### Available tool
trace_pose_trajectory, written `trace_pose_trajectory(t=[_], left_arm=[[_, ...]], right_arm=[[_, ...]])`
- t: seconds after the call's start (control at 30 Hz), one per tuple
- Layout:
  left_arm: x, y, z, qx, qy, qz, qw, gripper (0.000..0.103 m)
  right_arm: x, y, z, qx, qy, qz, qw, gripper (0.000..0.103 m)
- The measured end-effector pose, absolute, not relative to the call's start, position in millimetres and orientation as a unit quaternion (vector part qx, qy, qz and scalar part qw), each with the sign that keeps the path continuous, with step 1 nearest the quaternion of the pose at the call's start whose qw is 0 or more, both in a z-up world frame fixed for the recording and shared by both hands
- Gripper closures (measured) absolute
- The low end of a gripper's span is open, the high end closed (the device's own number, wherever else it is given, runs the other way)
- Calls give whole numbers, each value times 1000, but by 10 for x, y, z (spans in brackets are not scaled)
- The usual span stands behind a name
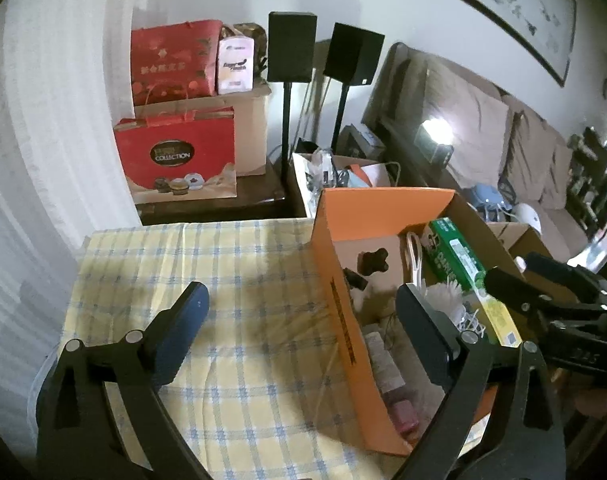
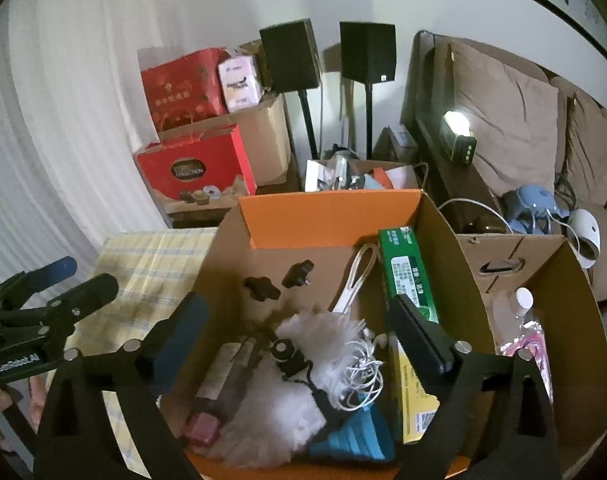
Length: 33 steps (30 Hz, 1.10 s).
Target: Organize objects
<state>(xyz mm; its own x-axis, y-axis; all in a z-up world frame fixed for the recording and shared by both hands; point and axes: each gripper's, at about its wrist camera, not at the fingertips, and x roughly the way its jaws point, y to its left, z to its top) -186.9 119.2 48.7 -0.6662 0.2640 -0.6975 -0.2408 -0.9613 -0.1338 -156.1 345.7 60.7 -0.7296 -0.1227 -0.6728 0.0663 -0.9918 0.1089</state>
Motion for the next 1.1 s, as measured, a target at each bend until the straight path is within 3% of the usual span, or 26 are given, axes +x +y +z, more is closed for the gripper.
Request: trace_pose_trajectory(t=[0.07, 1.1], left_arm=[[-1824, 1160, 492, -383, -17, 914, 138, 1], [-792, 740, 484, -368, -30, 921, 126, 1]], right_arm=[[-1485, 3442, 636, 354, -38, -933, 50, 1], [-495, 3071, 676, 309, -27, -950, 37, 0]])
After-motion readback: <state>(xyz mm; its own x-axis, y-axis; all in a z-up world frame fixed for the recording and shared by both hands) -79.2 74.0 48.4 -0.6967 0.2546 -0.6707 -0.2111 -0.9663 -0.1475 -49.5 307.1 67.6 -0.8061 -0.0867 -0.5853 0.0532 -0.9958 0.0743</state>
